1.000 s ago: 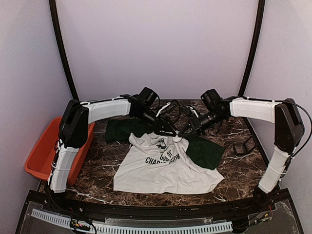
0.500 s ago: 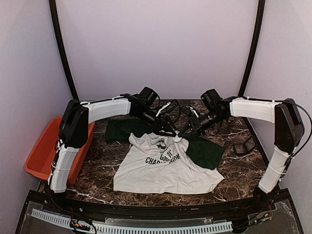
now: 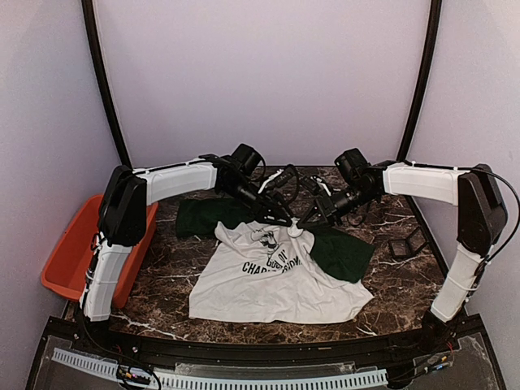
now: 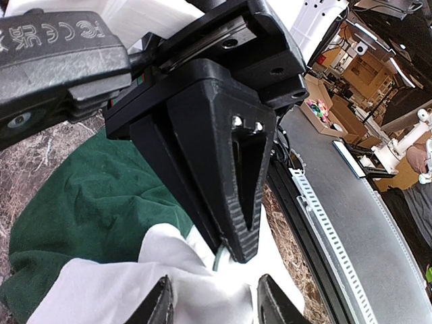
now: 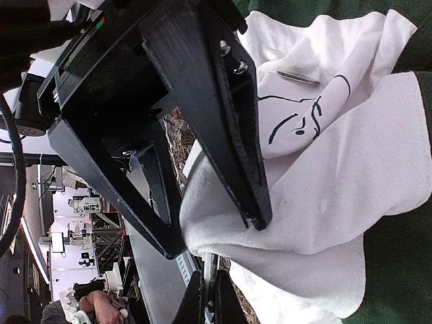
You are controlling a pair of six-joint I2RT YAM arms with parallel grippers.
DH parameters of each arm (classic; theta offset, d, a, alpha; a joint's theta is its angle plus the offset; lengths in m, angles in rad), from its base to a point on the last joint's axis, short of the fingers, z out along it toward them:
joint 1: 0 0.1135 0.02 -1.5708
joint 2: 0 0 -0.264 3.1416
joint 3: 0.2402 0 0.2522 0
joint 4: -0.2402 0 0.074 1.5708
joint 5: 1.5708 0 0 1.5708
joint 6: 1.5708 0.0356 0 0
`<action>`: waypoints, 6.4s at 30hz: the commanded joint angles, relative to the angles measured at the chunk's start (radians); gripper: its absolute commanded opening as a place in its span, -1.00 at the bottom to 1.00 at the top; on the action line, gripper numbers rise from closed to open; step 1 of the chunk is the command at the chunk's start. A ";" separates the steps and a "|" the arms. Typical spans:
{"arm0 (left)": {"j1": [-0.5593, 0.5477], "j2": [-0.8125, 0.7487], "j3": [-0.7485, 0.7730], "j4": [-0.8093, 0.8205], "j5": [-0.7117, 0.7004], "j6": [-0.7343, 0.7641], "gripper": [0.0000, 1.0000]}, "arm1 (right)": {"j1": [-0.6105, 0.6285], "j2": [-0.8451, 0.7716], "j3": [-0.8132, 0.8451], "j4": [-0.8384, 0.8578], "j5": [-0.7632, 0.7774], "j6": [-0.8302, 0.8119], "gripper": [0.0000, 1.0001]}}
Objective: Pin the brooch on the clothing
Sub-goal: Pin the brooch to the flattened clothing.
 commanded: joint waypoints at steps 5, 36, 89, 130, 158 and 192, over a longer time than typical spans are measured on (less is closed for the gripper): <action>-0.015 0.002 0.009 -0.053 0.012 0.034 -0.19 | 0.006 -0.016 0.021 0.010 -0.030 -0.008 -1.00; 0.003 0.001 0.025 -0.096 0.007 0.073 -0.30 | 0.001 -0.022 0.024 0.013 -0.053 -0.010 -1.00; -0.054 0.019 0.047 -0.154 -0.033 0.120 -0.55 | 0.002 -0.002 0.031 -0.001 -0.008 -0.005 -1.00; -0.087 0.028 0.087 -0.194 -0.117 0.137 -0.56 | 0.007 0.033 0.061 -0.033 0.064 0.011 -1.00; -0.107 0.022 0.087 -0.135 -0.171 0.067 -0.53 | -0.011 0.031 0.120 -0.055 0.072 0.080 -1.00; -0.126 0.021 0.080 -0.116 -0.375 0.050 -0.59 | -0.030 0.006 0.125 -0.004 -0.007 0.178 -1.00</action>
